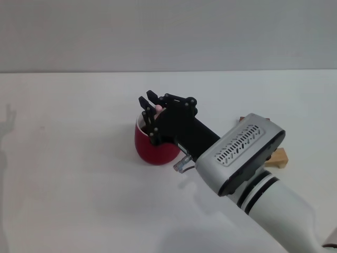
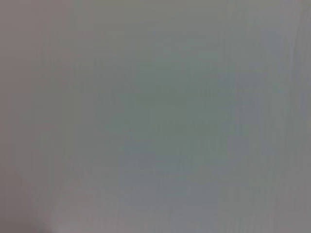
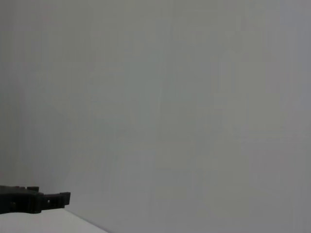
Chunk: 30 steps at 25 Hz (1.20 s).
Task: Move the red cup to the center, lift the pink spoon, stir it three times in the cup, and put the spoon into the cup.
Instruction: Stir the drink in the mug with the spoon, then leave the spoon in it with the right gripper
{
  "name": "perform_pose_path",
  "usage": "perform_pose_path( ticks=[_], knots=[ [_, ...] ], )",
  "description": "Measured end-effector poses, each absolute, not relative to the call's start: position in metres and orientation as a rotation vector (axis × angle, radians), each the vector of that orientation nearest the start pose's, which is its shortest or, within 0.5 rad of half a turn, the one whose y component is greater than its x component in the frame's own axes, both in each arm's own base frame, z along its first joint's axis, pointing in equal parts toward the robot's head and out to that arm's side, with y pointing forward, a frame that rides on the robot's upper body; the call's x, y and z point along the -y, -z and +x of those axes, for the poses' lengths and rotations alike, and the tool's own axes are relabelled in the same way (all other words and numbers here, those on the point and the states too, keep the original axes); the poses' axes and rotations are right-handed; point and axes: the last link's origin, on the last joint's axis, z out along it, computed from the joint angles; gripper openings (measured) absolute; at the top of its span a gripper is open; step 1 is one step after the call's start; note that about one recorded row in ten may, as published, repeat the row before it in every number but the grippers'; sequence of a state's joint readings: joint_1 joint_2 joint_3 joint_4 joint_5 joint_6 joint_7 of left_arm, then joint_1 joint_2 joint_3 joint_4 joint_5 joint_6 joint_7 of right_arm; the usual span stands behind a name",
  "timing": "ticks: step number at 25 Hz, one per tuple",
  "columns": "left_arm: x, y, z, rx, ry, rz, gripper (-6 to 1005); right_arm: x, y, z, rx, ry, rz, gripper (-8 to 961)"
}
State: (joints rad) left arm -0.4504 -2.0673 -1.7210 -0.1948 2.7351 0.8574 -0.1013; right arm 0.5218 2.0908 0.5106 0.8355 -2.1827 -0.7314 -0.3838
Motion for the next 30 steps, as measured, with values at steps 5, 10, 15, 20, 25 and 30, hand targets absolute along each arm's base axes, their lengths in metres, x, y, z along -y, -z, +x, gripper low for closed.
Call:
perform_pose_path(
  ticks=[5, 10, 15, 20, 25, 30],
  knots=[
    [-0.353, -0.044, -0.387, 0.787, 0.506, -1.234, 829, -0.315, 0.148, 0.134, -0.232, -0.777, -2.197, 126],
    [-0.353, -0.044, -0.386, 0.788, 0.509, -1.234, 829, -0.321, 0.149, 0.133, -0.231, -0.767, -2.217, 127],
    [-0.354, -0.043, -0.386, 0.788, 0.512, -1.234, 829, -0.332, 0.148, 0.131, -0.224, -0.761, -2.223, 127],
    [-0.355, -0.043, -0.385, 0.788, 0.516, -1.234, 829, -0.342, 0.147, 0.128, -0.207, -0.736, -2.224, 127],
    [-0.356, -0.043, -0.384, 0.797, 0.523, -1.232, 829, -0.347, 0.145, 0.131, -0.219, -0.710, -2.217, 127],
    [-0.355, -0.042, -0.385, 0.803, 0.521, -1.233, 829, -0.347, 0.144, 0.135, -0.231, -0.696, -2.211, 126]
  ],
)
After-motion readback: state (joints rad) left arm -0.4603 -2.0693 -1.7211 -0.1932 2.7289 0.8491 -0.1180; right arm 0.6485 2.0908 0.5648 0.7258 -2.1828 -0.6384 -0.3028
